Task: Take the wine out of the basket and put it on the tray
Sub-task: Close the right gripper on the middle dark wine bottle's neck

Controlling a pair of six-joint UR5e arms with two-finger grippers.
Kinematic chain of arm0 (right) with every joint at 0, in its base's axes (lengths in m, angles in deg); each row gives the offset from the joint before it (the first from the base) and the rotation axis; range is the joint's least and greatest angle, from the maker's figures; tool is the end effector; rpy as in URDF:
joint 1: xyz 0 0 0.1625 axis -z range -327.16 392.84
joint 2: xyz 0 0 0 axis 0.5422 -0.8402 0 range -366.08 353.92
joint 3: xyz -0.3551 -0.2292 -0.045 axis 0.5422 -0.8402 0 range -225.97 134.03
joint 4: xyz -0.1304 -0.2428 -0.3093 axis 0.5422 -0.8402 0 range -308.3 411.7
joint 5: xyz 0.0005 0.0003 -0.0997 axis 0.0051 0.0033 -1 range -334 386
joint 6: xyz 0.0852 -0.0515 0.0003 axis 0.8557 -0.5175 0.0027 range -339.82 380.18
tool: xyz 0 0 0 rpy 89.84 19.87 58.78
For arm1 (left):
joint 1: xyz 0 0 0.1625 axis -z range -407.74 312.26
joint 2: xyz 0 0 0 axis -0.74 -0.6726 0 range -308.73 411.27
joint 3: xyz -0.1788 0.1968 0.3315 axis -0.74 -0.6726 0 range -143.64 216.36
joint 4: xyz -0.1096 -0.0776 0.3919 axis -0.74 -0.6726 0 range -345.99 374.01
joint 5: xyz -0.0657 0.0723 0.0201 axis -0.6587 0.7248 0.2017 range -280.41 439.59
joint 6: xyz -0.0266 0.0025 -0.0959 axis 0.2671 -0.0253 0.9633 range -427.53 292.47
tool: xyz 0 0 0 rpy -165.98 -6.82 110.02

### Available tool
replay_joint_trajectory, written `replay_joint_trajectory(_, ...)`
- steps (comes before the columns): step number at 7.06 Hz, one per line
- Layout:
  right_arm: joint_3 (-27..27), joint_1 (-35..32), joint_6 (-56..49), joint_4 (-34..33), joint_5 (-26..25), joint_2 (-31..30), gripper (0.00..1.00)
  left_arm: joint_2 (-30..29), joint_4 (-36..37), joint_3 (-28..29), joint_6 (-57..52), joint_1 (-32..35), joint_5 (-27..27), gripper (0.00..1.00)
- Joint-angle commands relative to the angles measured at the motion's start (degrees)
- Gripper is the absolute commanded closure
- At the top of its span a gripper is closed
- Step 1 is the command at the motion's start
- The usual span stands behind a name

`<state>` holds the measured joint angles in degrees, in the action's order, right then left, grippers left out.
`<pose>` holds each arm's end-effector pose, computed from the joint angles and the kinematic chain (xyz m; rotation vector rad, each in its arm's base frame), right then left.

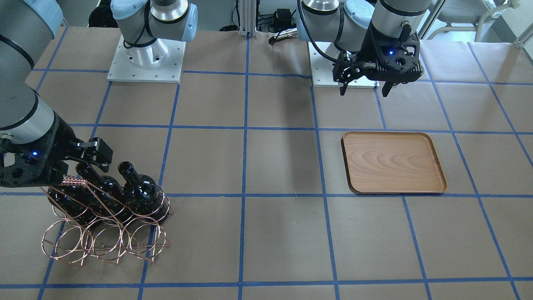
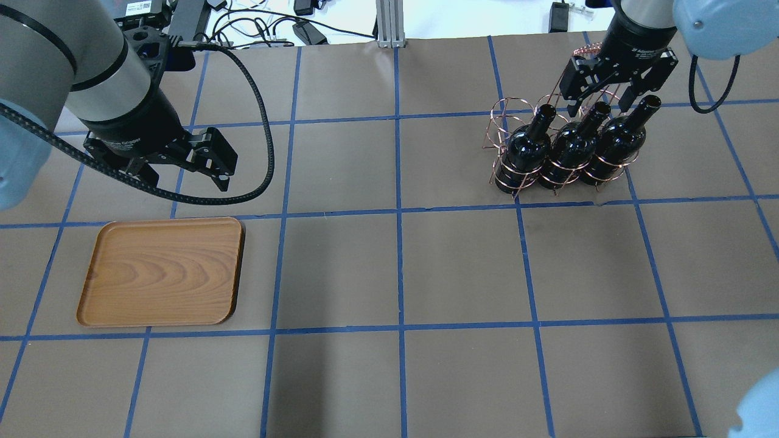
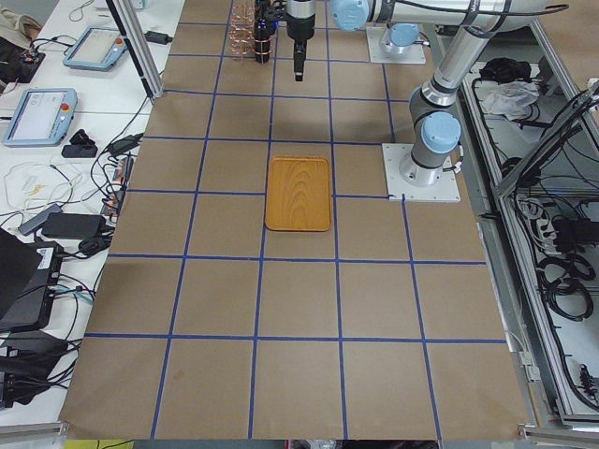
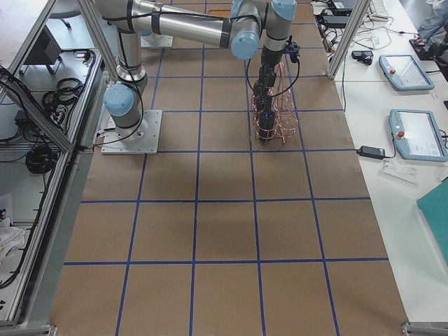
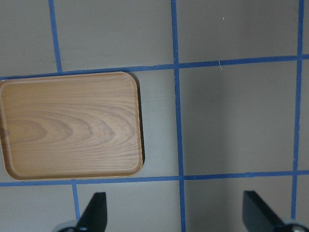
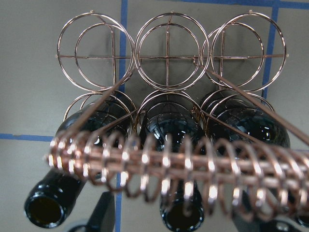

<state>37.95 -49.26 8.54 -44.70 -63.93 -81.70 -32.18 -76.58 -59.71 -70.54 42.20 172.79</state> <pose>0.0510 -0.6027 0.4148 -0.1022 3.1327 0.0508 -0.1271 -0.4434 0.4885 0.0792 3.0848 0.0053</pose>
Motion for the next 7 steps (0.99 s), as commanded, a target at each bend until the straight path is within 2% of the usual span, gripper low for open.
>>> replay_joint_trajectory(1, 0.01, 0.01, -1.36, -1.60, -0.15, 0.83, 0.45, 0.13, -0.02, 0.00, -0.16, 0.06, 0.05, 0.00)
replay_joint_trajectory(4, 0.01, 0.01, -1.46, -0.90, -0.50, 0.75, 0.81, 0.13, -0.38, -0.18, -0.16, -0.20, 0.23, 0.00)
replay_joint_trajectory(6, -0.25, 0.01, -1.37, -0.37, -1.47, 0.40, 0.89, 0.13, -0.11, -0.18, -0.60, -0.29, 0.31, 0.00)
replay_joint_trajectory(7, -1.56, -0.17, -0.68, -0.02, -0.78, -0.30, 0.89, 0.04, -0.11, -0.18, -0.25, -0.29, 0.23, 0.00)
